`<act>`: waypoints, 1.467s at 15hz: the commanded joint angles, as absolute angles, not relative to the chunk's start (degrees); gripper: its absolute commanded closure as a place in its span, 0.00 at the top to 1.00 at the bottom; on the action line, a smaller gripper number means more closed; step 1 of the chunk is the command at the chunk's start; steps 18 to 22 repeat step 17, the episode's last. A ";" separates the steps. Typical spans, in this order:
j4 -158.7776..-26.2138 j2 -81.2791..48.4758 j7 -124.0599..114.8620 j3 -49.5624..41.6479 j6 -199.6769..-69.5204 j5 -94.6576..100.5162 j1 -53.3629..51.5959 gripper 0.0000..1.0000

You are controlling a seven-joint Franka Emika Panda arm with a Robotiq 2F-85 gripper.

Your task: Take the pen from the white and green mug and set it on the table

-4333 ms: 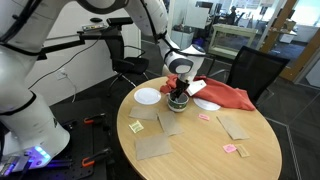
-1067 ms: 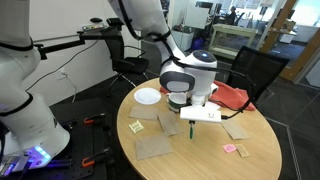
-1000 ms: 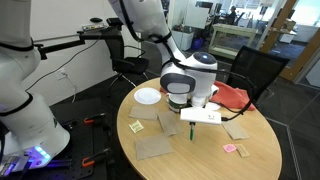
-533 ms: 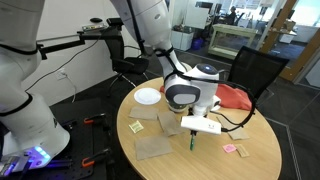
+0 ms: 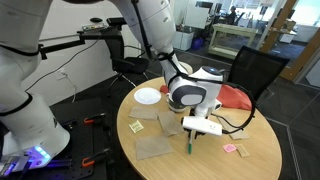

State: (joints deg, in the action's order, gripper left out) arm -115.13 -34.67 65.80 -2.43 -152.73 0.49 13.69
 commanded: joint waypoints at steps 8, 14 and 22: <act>-118.92 -26.91 62.79 -2.91 -152.04 3.85 14.14 1.00; -119.47 -25.66 64.46 -2.06 -152.47 2.76 15.23 1.00; -121.08 -23.98 64.67 -1.90 -152.47 2.54 15.52 1.00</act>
